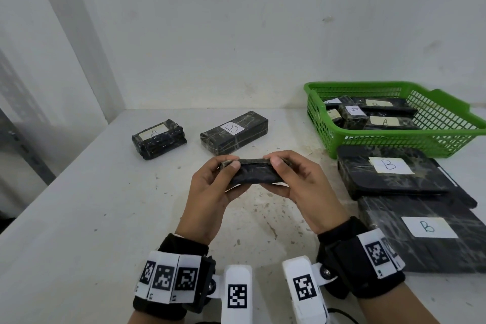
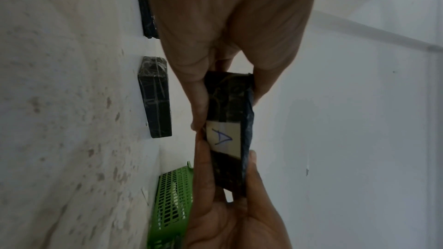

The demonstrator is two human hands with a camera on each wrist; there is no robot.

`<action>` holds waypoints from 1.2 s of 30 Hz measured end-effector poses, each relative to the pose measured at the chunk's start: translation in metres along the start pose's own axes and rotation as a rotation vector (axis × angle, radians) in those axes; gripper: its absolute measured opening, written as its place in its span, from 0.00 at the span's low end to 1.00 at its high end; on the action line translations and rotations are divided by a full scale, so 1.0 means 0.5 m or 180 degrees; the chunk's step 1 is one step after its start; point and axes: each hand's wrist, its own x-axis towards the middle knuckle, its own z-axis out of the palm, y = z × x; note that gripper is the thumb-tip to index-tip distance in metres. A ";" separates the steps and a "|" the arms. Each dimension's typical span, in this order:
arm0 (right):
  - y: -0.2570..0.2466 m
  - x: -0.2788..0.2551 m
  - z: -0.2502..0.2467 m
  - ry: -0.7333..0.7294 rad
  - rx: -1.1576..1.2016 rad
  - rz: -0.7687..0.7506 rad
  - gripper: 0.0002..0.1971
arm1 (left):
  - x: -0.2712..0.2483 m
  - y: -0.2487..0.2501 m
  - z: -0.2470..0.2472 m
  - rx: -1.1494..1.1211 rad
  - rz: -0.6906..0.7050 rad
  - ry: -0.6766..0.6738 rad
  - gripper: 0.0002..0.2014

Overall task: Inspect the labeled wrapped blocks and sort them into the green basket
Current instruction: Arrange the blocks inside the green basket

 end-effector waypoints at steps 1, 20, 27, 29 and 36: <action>0.000 0.000 -0.002 0.0046 -0.0031 -0.0048 0.09 | -0.001 0.001 0.002 -0.0020 0.0005 -0.0041 0.08; -0.004 0.000 -0.009 -0.0009 -0.0016 -0.0122 0.13 | 0.004 0.005 0.008 -0.0320 -0.0475 0.0176 0.26; -0.021 0.000 -0.007 -0.0090 0.0711 0.0103 0.29 | 0.009 0.002 -0.006 -0.0268 -0.0237 0.0341 0.13; -0.019 0.004 -0.008 0.0007 0.0856 0.0294 0.36 | 0.010 0.003 -0.008 -0.0245 -0.0123 0.0339 0.14; -0.017 0.002 -0.006 0.0149 0.0491 0.0259 0.16 | 0.003 0.009 -0.007 -0.0281 0.0030 0.0023 0.22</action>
